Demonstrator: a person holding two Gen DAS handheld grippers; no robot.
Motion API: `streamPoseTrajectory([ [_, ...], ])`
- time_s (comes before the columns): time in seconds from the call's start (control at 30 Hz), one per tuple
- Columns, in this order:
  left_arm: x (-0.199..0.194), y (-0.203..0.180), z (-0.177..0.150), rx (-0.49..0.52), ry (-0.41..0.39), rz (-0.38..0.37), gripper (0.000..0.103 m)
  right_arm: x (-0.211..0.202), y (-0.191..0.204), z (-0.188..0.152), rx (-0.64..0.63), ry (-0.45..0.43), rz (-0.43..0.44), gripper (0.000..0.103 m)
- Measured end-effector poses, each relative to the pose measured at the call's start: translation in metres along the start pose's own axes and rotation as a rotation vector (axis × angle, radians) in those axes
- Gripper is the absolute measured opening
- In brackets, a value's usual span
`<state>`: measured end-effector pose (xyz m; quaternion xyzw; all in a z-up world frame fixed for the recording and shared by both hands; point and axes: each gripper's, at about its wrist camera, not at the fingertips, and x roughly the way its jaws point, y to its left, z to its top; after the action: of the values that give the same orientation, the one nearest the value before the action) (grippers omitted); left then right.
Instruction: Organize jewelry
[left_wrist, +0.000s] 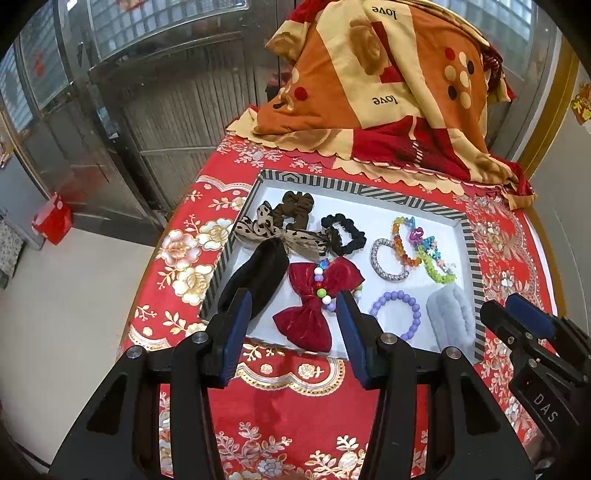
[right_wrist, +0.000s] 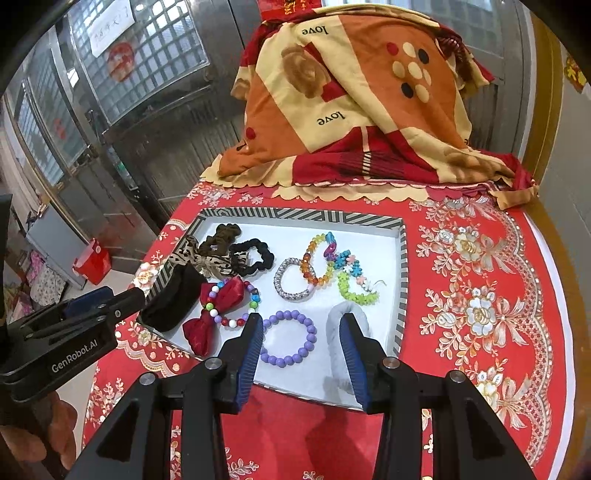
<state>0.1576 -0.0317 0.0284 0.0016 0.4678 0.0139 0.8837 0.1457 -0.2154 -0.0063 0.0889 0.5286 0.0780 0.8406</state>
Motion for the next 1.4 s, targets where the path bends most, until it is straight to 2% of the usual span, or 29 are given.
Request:
streamPoseTrajectory([
  [0.23,-0.0045,0.0002,-0.0023,0.006,-0.004,0.002,0.047,-0.0045,0.0010,-0.0006,0.000,-0.003,-0.005,0.043],
  [0.3,-0.0052,-0.0002,-0.0028,0.007,-0.005,0.001,0.047,-0.0054,0.0014,-0.0014,0.000,-0.003,-0.002,0.052],
  [0.33,-0.0054,-0.0001,-0.0030,0.007,-0.005,0.001,0.047,-0.0058,0.0020,-0.0016,-0.003,-0.004,-0.003,0.053],
  [1.4,-0.0041,-0.0002,-0.0017,0.015,-0.004,-0.006,0.047,-0.0036,0.0066,-0.0033,-0.015,0.015,-0.009,0.054],
])
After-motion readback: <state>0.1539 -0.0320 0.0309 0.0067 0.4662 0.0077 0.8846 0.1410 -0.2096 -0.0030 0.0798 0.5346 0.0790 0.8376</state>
